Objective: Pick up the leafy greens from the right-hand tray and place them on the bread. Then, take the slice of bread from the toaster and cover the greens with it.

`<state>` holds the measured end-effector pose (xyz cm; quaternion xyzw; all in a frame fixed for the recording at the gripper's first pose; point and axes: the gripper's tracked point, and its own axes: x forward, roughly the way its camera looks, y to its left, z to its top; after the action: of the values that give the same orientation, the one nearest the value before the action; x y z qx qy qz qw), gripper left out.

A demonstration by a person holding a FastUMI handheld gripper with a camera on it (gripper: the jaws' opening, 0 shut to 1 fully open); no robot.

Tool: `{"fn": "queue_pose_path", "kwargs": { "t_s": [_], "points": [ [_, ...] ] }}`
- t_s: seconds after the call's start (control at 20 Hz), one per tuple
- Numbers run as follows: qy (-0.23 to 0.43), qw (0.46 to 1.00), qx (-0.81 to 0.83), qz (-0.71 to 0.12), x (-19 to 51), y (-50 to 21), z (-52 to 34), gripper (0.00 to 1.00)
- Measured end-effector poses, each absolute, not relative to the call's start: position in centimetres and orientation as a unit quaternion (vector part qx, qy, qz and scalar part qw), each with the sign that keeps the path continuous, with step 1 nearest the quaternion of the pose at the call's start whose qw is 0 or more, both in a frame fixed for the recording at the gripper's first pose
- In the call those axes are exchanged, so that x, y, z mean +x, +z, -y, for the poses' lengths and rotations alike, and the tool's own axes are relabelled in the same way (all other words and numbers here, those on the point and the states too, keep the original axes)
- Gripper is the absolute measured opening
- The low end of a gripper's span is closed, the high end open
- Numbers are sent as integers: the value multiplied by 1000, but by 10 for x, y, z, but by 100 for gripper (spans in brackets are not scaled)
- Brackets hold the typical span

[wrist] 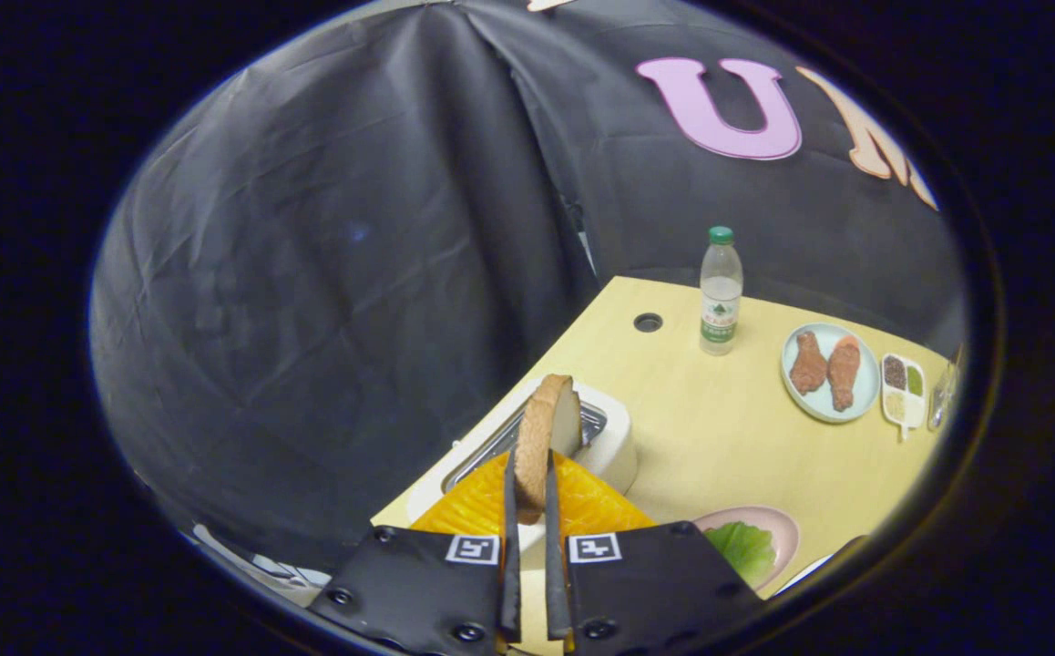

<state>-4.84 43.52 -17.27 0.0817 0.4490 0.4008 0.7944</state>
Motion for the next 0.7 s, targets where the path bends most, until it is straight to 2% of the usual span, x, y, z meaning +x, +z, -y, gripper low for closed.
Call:
{"fn": "queue_pose_path", "kwargs": {
  "t_s": [0.3,0.7],
  "points": [
    [372,817,98,-430,-35,-162,-387,14],
    [303,825,117,-463,-37,-217,-332,14]
  ]
}}
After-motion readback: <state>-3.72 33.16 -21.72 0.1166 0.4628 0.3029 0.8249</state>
